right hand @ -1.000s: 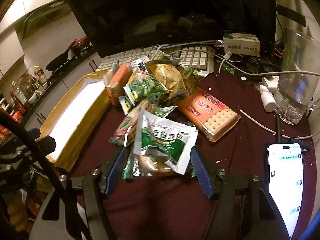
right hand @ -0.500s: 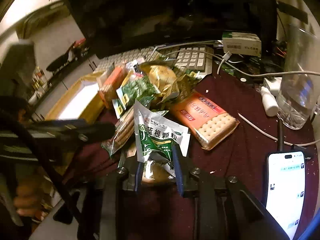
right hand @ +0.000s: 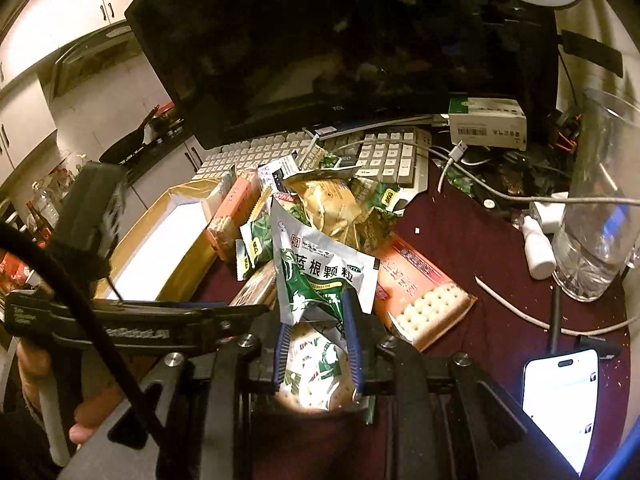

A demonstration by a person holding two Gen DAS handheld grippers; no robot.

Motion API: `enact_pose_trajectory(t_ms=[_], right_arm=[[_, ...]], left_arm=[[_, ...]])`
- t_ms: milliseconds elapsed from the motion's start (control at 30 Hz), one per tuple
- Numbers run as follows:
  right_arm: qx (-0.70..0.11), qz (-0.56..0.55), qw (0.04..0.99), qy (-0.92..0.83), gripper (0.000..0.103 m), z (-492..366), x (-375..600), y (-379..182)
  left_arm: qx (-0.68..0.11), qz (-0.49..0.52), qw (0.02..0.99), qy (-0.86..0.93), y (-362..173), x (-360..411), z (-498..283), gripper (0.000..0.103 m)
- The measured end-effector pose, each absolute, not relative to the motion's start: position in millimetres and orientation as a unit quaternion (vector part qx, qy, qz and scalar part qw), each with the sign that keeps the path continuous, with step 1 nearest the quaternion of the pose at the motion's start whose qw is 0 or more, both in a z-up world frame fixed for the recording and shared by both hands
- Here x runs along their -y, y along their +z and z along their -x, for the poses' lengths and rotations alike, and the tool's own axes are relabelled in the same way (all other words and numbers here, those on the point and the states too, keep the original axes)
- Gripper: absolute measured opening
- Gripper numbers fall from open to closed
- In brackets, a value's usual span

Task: Organize snacks
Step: 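Grasp the round cracker packet with the left gripper while the right gripper grasps a green-white sachet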

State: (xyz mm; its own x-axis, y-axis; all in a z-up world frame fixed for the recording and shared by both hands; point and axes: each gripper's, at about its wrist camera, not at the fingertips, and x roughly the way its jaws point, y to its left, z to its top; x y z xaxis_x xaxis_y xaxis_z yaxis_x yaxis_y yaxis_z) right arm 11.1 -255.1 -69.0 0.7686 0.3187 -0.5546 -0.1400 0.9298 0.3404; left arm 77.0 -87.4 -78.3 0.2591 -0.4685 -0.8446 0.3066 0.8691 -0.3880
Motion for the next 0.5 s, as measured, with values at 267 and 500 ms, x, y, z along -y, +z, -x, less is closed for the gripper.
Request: enact_pose_trajectory(t_ms=[267, 500], right_arm=[[-0.310, -0.129, 0.930, 0.147, 0.024, -16, 236, -55], [-0.299, -0.093, 0.926, 0.212, 0.024, -24, 183, -35]], left_arm=[[-0.521, 0.080, 0.808, -0.264, -47, 53, -39, 0.061], [-0.480, 0.142, 0.841, -0.208, -25, -25, -30, 0.009]])
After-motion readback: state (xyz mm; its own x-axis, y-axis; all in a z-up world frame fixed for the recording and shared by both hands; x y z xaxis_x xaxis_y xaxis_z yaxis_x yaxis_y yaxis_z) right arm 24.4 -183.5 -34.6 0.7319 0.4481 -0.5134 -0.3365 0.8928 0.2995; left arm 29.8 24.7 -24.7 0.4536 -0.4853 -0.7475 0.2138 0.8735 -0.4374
